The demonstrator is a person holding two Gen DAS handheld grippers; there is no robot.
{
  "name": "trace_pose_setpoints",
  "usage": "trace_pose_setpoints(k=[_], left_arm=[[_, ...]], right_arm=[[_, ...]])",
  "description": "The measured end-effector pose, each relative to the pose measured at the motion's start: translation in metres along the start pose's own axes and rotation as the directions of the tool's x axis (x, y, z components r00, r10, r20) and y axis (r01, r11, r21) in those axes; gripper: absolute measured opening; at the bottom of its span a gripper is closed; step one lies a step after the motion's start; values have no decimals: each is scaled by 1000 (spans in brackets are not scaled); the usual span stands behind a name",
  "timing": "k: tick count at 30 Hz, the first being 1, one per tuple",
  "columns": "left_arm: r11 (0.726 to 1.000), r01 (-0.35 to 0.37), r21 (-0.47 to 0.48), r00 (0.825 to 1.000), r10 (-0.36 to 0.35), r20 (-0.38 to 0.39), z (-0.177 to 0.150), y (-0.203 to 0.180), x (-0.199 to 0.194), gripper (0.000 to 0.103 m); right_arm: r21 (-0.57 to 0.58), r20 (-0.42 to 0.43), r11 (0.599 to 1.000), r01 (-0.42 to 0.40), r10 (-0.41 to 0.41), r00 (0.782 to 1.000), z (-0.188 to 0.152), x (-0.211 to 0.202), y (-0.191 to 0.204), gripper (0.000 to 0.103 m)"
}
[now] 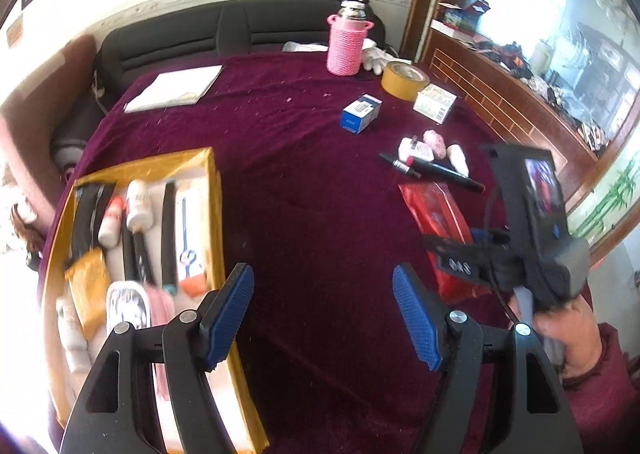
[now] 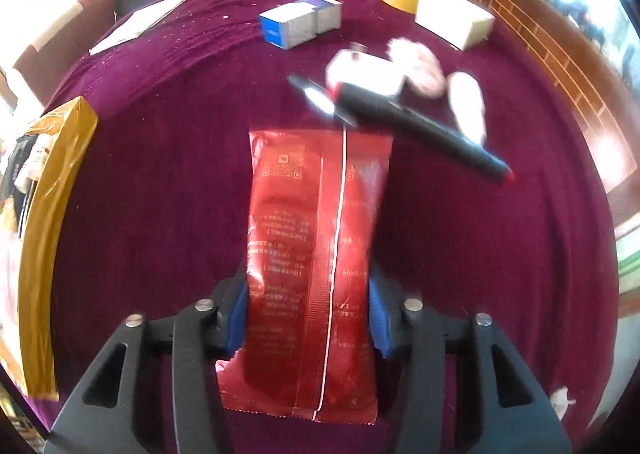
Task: Organize objects
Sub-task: 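Grasp the red packet with the right tool while the left tool reaches the red-capped marker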
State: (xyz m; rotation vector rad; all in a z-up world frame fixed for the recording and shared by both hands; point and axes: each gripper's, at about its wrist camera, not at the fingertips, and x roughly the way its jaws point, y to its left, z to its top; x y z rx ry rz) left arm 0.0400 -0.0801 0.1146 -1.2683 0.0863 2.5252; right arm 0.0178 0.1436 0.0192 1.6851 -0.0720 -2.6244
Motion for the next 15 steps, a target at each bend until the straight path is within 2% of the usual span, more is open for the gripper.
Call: trace_pose_setpoints(k=[5, 9, 12, 15], left_arm=[[996, 10, 91, 1000, -12, 16, 38, -37, 28, 66], [985, 53, 165, 999, -52, -8, 66, -74, 74, 66], [979, 62, 192, 998, -57, -30, 87, -98, 110, 66], [969, 113, 219, 993, -106, -44, 105, -118, 137, 66]], right_arm=[[75, 14, 997, 13, -14, 1000, -37, -22, -55, 46], [161, 47, 984, -72, 65, 997, -61, -36, -95, 47], [182, 73, 974, -132, 121, 990, -67, -39, -107, 47], [174, 87, 972, -156, 142, 986, -69, -41, -109, 48]])
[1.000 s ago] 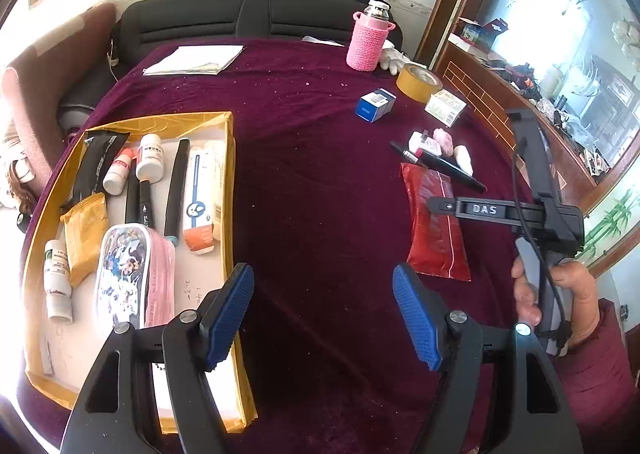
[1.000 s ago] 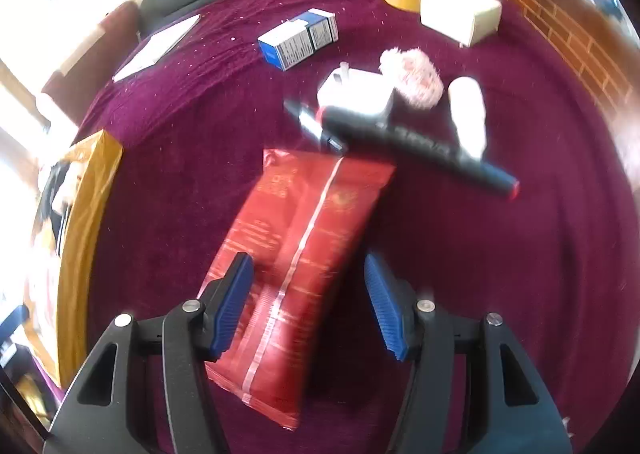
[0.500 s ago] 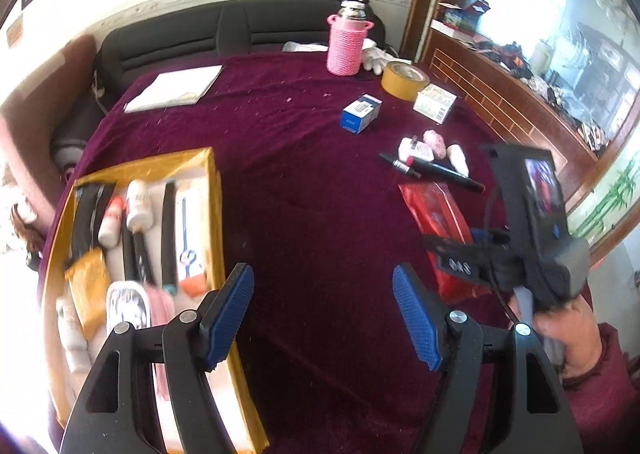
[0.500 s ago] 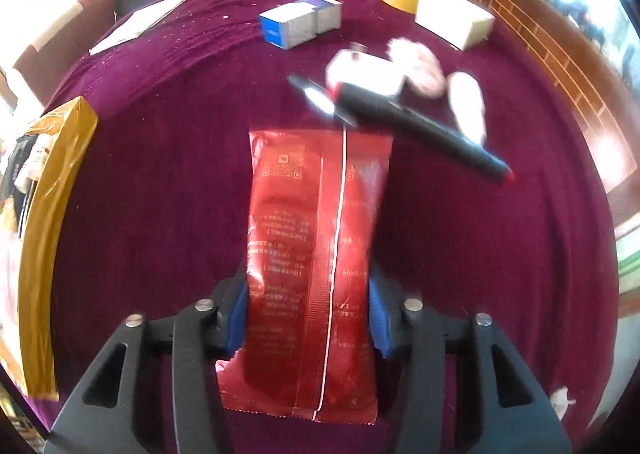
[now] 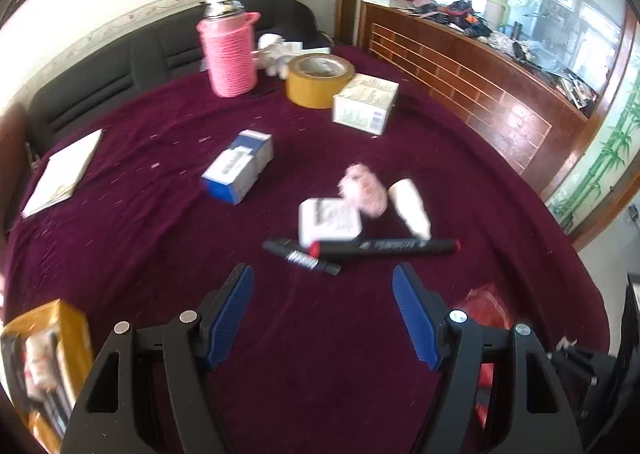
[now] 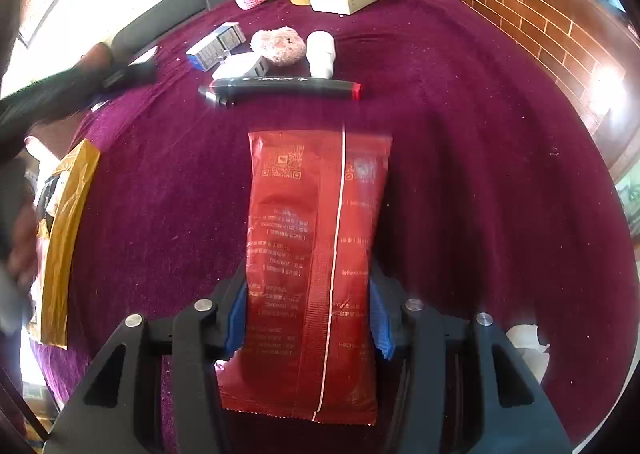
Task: Organize objects
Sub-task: 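Grasp the red packet with the right tool while the left tool reaches the red-capped marker, then close the left tool on the black red-capped marker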
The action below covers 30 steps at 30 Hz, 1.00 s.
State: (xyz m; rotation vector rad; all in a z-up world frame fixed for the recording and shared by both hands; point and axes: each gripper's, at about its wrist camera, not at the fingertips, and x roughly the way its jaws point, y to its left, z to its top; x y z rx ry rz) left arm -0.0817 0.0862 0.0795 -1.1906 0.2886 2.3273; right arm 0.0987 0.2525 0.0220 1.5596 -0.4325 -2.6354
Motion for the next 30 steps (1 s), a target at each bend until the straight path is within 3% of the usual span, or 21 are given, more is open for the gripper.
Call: trace_pose_setpoints(k=[3, 6, 8, 11, 14, 17, 19, 21, 25, 28, 30], left_arm=[[988, -12, 151, 1000, 16, -22, 13, -27, 24, 66], [953, -24, 303, 999, 33, -23, 23, -51, 43, 66], [937, 4, 348, 998, 20, -64, 27, -59, 59, 66], [921, -5, 391, 990, 61, -130, 28, -62, 84, 68], [927, 13, 375, 987, 48, -155, 28, -57, 91, 68], [869, -26, 494, 981, 118, -156, 9, -69, 90, 68], [858, 41, 511, 975, 77, -207, 1, -73, 86, 49], [853, 101, 512, 965, 41, -260, -5, -78, 82, 47], [815, 22, 579, 979, 100, -178, -11, -91, 82, 46], [831, -14, 556, 986, 104, -131, -1, -93, 85, 46], [826, -45, 561, 986, 126, -106, 4, -92, 87, 47]], right_arm=[[-17, 11, 1000, -14, 14, 1000, -1, -1, -2, 49], [-25, 25, 999, -34, 34, 999, -1, 1, -3, 49], [-20, 30, 999, -50, 50, 998, 0, 2, -5, 50], [-10, 29, 997, -75, 75, 997, 1, 2, -8, 50], [-7, 29, 995, -97, 97, 995, 1, 1, -10, 50], [-3, 29, 994, -110, 110, 994, 0, 1, -11, 50], [-16, 30, 994, -107, 108, 994, 0, 1, -10, 51], [-23, 36, 994, -103, 104, 994, -1, 1, -8, 51], [-4, 37, 992, -124, 124, 992, 0, 1, -12, 51], [5, 40, 990, -139, 139, 990, -1, 0, -14, 51], [6, 38, 990, -139, 139, 990, -2, 0, -14, 51]])
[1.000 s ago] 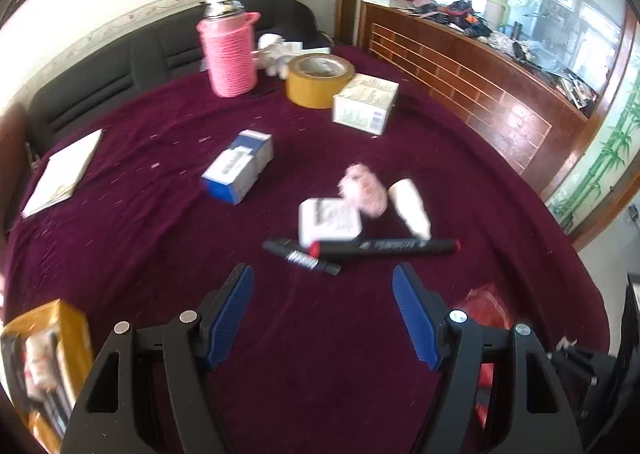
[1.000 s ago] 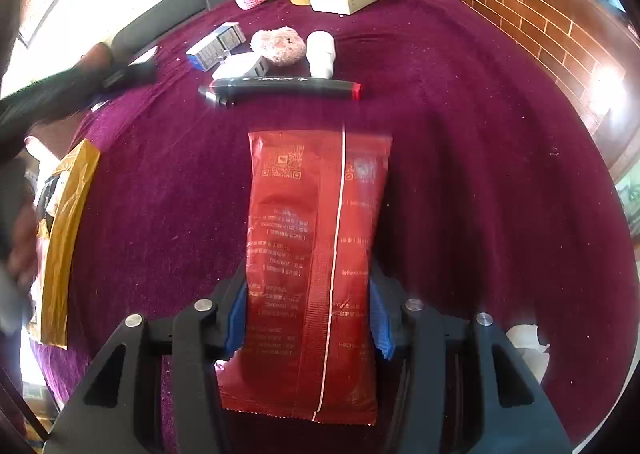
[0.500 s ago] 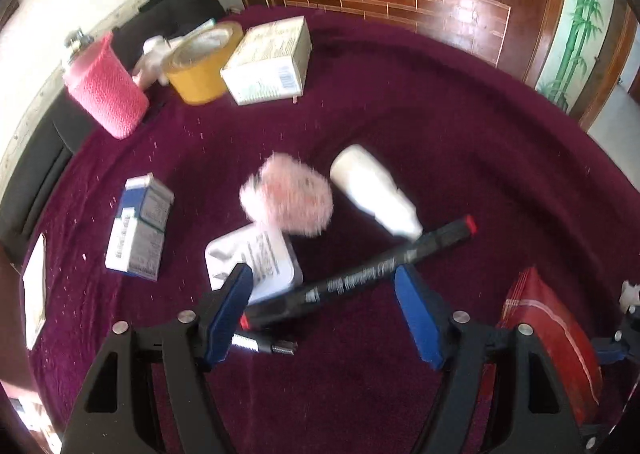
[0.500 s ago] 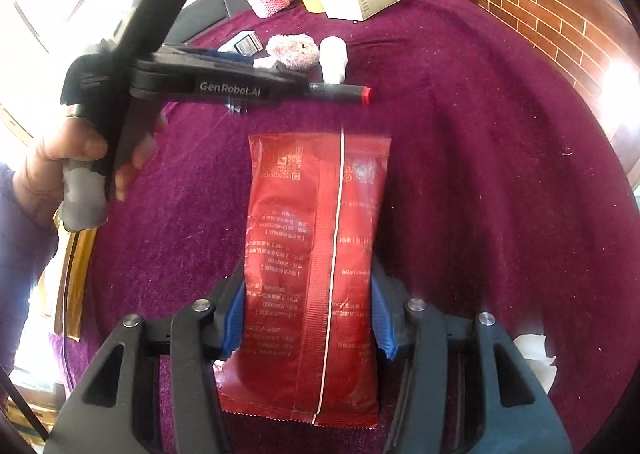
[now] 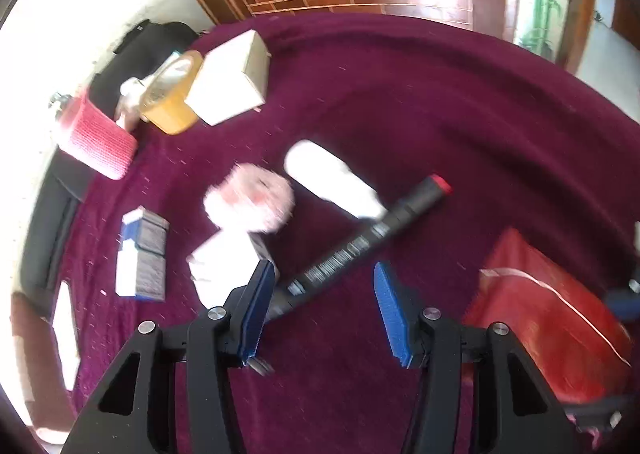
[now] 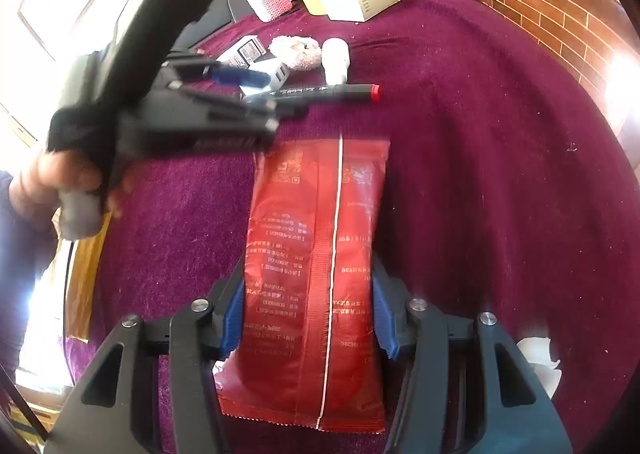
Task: Organize objects
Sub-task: 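Close the left tool on the black red-capped marker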
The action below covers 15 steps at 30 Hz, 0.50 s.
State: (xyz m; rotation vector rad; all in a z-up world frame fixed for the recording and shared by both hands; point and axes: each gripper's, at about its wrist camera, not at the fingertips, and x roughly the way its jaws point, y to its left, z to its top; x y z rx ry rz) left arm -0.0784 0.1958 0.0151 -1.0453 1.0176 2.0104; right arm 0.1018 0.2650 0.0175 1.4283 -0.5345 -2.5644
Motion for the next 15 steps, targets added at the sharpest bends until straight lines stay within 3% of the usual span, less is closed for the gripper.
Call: trace_pose_setpoints(k=[4, 6, 7, 8, 9, 11, 15], left_arm=[[1000, 28, 7, 1000, -28, 0, -1, 5, 5, 43], [994, 108, 16, 993, -108, -40, -4, 6, -1, 39], [985, 172, 23, 983, -170, -72, -7, 6, -3, 31], [968, 250, 18, 964, -247, -98, -12, 4, -7, 12], [952, 306, 24, 945, -301, -126, -17, 1, -10, 12], [944, 322, 66, 939, -311, -146, -26, -6, -17, 11], [958, 283, 41, 952, -275, -130, -31, -8, -20, 12]], right_arm=[[-11, -2, 1000, 16, -16, 1000, -1, 1, 3, 52], [-11, -4, 1000, 15, -15, 1000, -1, 1, 3, 53], [-10, -3, 1000, 12, -12, 1000, -1, 0, 2, 53], [-11, -2, 1000, 9, -9, 1000, -1, 0, 2, 53], [-9, -2, 1000, 4, -4, 1000, -2, -1, 1, 53], [-4, -3, 1000, -10, 10, 1000, -2, -2, -1, 53], [8, -1, 1000, -28, 28, 1000, -1, -1, -4, 53]])
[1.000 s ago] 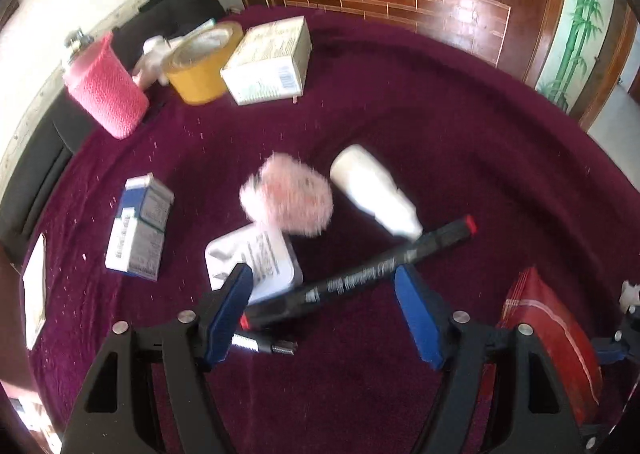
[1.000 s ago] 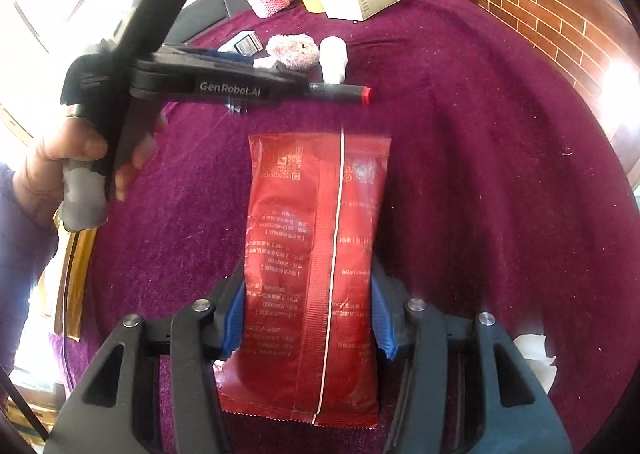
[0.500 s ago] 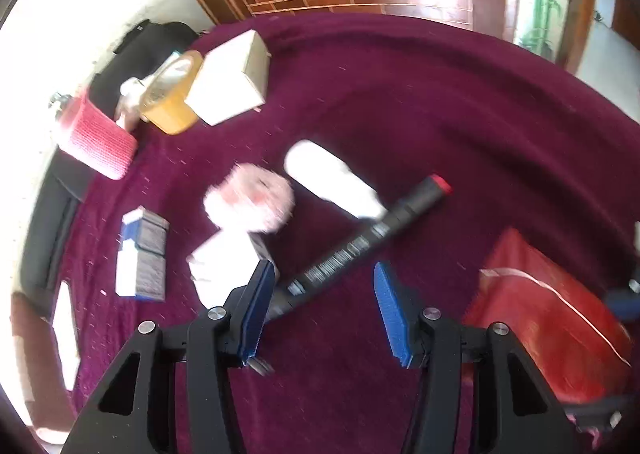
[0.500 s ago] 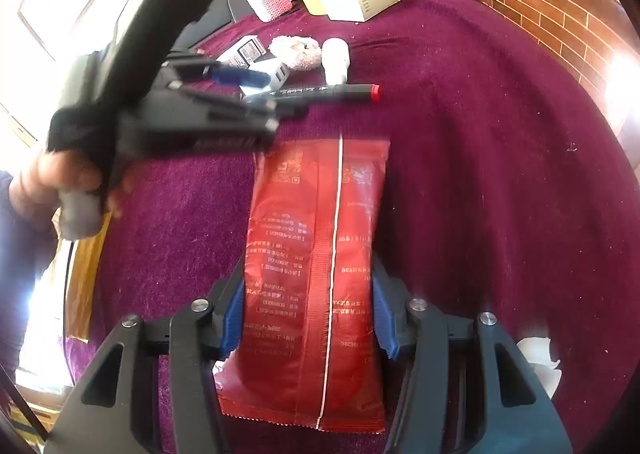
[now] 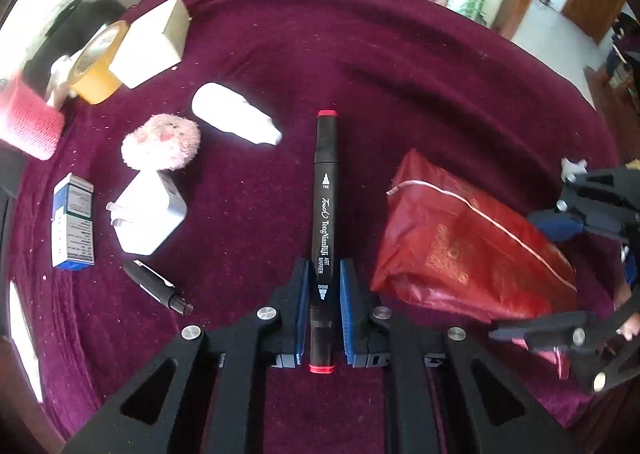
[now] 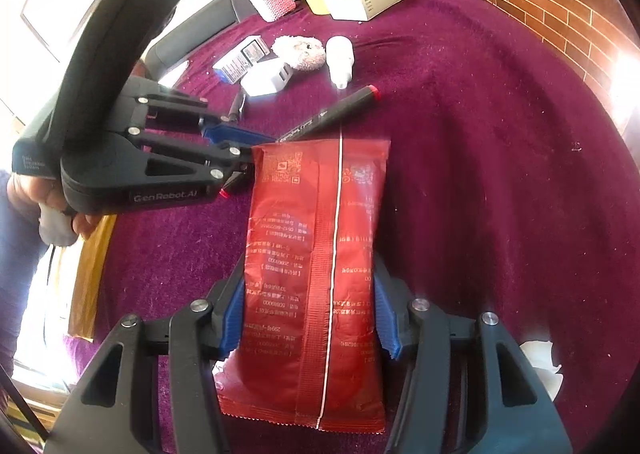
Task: Organize objects
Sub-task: 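Close the left tool on the black red-capped marker, then lower the red packet and red-capped marker into the tray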
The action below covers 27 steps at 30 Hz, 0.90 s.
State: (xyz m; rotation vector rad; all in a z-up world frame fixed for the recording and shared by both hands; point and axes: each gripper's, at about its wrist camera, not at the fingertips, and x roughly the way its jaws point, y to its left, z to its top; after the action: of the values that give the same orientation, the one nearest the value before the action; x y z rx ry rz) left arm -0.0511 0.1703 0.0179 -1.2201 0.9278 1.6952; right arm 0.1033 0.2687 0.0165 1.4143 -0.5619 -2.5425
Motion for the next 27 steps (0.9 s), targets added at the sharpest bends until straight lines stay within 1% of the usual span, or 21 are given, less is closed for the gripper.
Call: trace_pose_setpoints(k=[2, 4, 6, 7, 8, 9, 10, 11, 13, 15, 17, 19, 22, 25, 27], left_arm=[[999, -48, -20, 998, 49, 27, 1, -4, 0, 12], [994, -112, -20, 992, 113, 57, 0, -12, 0, 12], [979, -205, 2, 975, 205, 86, -4, -27, -1, 12], [970, -243, 3, 965, 241, 101, -7, -33, -1, 11], [965, -262, -8, 959, 262, 113, -10, -38, -1, 10], [964, -265, -39, 956, 268, 118, -12, -38, -2, 10], [965, -251, -71, 959, 258, 118, -12, -39, -4, 11], [969, -223, -108, 965, 235, 115, -15, -36, -7, 11], [969, -166, -183, 975, 189, 117, -18, -26, -11, 11], [960, -150, -237, 974, 184, 130, -30, -23, -17, 11], [949, -132, -287, 972, 181, 151, -48, -20, -31, 11], [935, -130, -329, 965, 195, 173, -68, -17, -51, 11], [907, -104, -408, 957, 203, 207, -102, -10, -79, 11], [866, -96, -490, 941, 239, 238, -139, -1, -106, 11], [832, -84, -548, 930, 264, 257, -166, 8, -123, 11]], right_arm=[[2, 0, 1000, 3, -3, 1000, 1, 0, 0, 53], [7, -1, 1000, 6, -6, 1000, 1, 1, 1, 53], [20, -6, 1000, 8, -8, 1000, 3, 1, 0, 53], [27, -11, 1000, 10, -10, 1000, 4, 1, 0, 53], [33, -15, 999, 15, -14, 1000, 6, 2, 0, 53], [36, -19, 999, 21, -20, 1000, 6, 2, 1, 53], [40, -22, 999, 30, -29, 999, 7, 3, 2, 53], [41, -23, 998, 36, -35, 999, 8, 3, 3, 53], [31, -29, 997, 65, -64, 998, 9, 5, 6, 50], [23, -36, 996, 89, -88, 995, 9, 4, 9, 46], [21, -37, 995, 98, -97, 995, 8, 1, 11, 44], [25, -37, 996, 91, -90, 995, 7, -3, 13, 44], [18, -26, 998, 58, -57, 998, 6, -12, 24, 44], [-13, -12, 1000, 29, -29, 1000, 6, -20, 43, 44], [-36, -11, 999, 0, 0, 1000, 5, -24, 58, 44]])
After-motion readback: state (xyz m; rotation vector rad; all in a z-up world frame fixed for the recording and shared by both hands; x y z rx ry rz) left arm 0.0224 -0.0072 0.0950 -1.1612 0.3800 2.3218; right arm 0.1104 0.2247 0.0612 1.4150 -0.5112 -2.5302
